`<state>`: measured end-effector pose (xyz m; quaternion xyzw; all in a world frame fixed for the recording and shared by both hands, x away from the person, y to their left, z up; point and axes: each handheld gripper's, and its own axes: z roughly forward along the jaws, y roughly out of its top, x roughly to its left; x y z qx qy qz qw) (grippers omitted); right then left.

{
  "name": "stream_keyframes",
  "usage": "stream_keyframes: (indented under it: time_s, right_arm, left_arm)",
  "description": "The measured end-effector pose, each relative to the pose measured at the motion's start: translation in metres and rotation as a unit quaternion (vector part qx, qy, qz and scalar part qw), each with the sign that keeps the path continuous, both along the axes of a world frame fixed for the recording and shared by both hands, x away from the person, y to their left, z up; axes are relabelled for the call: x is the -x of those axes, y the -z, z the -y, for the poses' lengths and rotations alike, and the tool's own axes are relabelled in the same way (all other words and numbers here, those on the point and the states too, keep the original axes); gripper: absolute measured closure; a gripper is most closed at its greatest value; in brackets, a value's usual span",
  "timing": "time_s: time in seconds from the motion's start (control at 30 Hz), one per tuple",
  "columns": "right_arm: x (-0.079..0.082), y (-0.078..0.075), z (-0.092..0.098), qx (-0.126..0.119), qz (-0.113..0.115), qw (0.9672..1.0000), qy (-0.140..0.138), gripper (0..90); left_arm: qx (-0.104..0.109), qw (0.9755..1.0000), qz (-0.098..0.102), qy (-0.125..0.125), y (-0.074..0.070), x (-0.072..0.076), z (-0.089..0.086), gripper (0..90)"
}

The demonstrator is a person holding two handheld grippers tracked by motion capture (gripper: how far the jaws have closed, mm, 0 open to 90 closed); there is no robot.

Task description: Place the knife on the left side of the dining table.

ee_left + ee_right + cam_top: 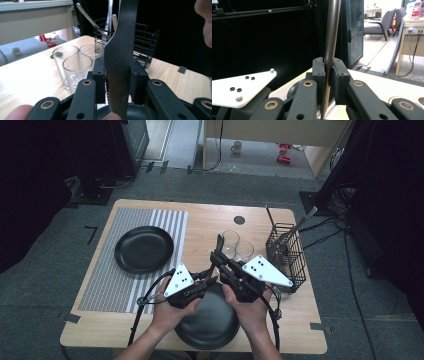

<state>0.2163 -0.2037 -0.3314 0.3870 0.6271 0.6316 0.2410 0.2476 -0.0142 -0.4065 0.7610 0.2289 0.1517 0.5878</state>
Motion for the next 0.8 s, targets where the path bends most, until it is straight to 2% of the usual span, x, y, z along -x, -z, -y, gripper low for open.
stream_keyframes:
  time_s: [0.1, 0.17, 0.2, 0.23, 0.27, 0.37, 0.5, 0.53, 0.57, 0.6, 0.63, 0.67, 0.73, 0.77, 0.8]
  right_arm:
    - [0.001, 0.001, -0.002, -0.002, -0.002, 1.0000, 0.001, 84.2]
    - [0.001, 0.002, -0.004, 0.006, 0.002, 1.0000, 0.003, 84.3]
    - [0.002, 0.003, -0.006, 0.015, 0.002, 0.9997, 0.018, 84.4]
    - [0.002, 0.003, -0.006, 0.015, 0.002, 0.9997, 0.018, 84.4]
    - [0.001, 0.004, -0.006, 0.016, 0.001, 0.9994, 0.029, 84.3]
    - [-0.001, 0.006, -0.005, 0.014, -0.003, 0.9991, 0.041, 84.3]
    - [-0.001, 0.007, -0.007, 0.017, -0.001, 0.9987, 0.048, 84.3]
    - [0.000, 0.008, -0.010, 0.018, 0.002, 0.9985, 0.052, 84.4]
    - [0.000, 0.008, -0.010, 0.018, 0.002, 0.9985, 0.052, 84.4]
    - [0.001, 0.009, -0.013, 0.017, 0.003, 0.9982, 0.057, 84.3]
    - [0.001, 0.009, -0.013, 0.017, 0.003, 0.9982, 0.057, 84.3]
    - [0.002, 0.010, -0.015, 0.012, 0.005, 0.9979, 0.064, 84.3]
    - [0.003, 0.011, -0.016, 0.011, 0.005, 0.9976, 0.068, 84.3]
    - [0.003, 0.012, -0.016, 0.007, 0.005, 0.9973, 0.073, 84.3]
    - [0.003, 0.012, -0.016, 0.007, 0.005, 0.9973, 0.073, 84.3]
  left_arm:
    - [-0.004, 1.0000, 0.000, -0.005, 0.001, 0.000, 0.002, 71.8]
    - [-0.006, 0.9999, -0.007, -0.012, 0.001, 0.001, 0.002, 68.9]
    - [-0.005, 0.9997, -0.012, -0.019, 0.001, 0.002, 0.001, 65.2]
    - [-0.005, 0.9997, -0.012, -0.019, 0.001, 0.002, 0.001, 63.4]
    - [-0.005, 0.9995, -0.018, -0.027, 0.002, 0.005, 0.001, 62.7]
    - [-0.016, 0.9992, -0.013, -0.034, 0.005, 0.009, 0.002, 63.0]
    - [-0.019, 0.9989, -0.015, -0.040, 0.007, 0.011, 0.004, 61.7]
    - [-0.030, 0.9980, -0.013, -0.053, 0.009, 0.013, 0.009, 62.0]
    - [-0.030, 0.9980, -0.013, -0.053, 0.009, 0.013, 0.009, 61.7]
    - [-0.040, 0.9971, -0.011, -0.064, 0.010, 0.014, 0.014, 62.2]
    - [-0.040, 0.9971, -0.011, -0.064, 0.010, 0.014, 0.014, 63.6]
    - [-0.047, 0.9956, -0.005, -0.080, 0.011, 0.015, 0.017, 65.7]
    - [-0.047, 0.9951, -0.003, -0.086, 0.011, 0.015, 0.017, 72.4]
    - [-0.050, 0.9940, -0.001, -0.097, 0.011, 0.013, 0.016, 73.8]
    - [-0.050, 0.9940, -0.001, -0.097, 0.011, 0.013, 0.016, 74.4]
